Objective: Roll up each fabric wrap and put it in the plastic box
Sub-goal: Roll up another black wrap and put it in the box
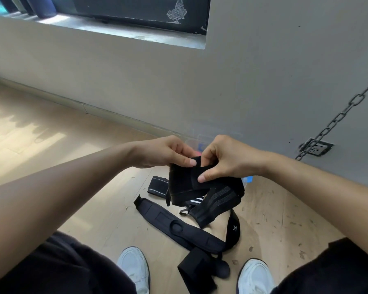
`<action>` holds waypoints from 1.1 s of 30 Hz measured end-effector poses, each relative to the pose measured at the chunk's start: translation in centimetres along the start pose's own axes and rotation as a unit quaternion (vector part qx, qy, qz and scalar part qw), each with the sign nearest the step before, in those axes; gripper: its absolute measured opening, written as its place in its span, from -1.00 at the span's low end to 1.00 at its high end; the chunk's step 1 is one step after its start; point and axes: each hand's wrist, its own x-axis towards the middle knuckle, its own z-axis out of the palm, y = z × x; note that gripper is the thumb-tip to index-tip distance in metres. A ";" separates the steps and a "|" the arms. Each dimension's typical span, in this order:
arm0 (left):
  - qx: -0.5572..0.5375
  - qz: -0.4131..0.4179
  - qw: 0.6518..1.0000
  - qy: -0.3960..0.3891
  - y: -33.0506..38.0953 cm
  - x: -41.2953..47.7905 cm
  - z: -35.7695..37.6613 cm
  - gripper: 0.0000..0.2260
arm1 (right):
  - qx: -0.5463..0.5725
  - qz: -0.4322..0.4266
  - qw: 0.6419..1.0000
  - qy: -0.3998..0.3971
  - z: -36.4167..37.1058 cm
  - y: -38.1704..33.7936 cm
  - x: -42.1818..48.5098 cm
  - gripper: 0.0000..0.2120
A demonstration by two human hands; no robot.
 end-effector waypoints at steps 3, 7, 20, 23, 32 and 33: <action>-0.004 -0.003 1.000 0.018 0.0 0.1 0.0 -0.86 | -0.025 0.000 0.999 0.020 0.2 0.2 0.0 -0.68; 0.019 -0.003 0.999 0.032 -0.1 0.2 0.2 -0.77 | -0.045 -0.008 0.998 0.046 0.2 0.4 0.1 -0.68; 0.008 0.014 1.000 0.026 -0.7 -0.3 -0.3 -0.74 | -0.036 -0.018 0.996 0.083 0.0 1.8 -0.3 -0.48; 0.017 0.009 1.000 0.021 -0.6 -0.3 -0.6 -0.78 | -0.027 -0.027 0.998 0.058 0.2 1.6 -0.1 -0.68; 0.082 -0.010 0.993 0.080 -0.6 -0.2 -0.7 -0.84 | 0.046 0.038 0.998 -0.011 -0.3 1.5 -0.1 -0.85; 0.092 -0.011 0.992 0.087 -0.6 -0.2 -0.8 -0.83 | 0.060 0.045 0.997 -0.006 -0.3 1.5 0.0 -0.87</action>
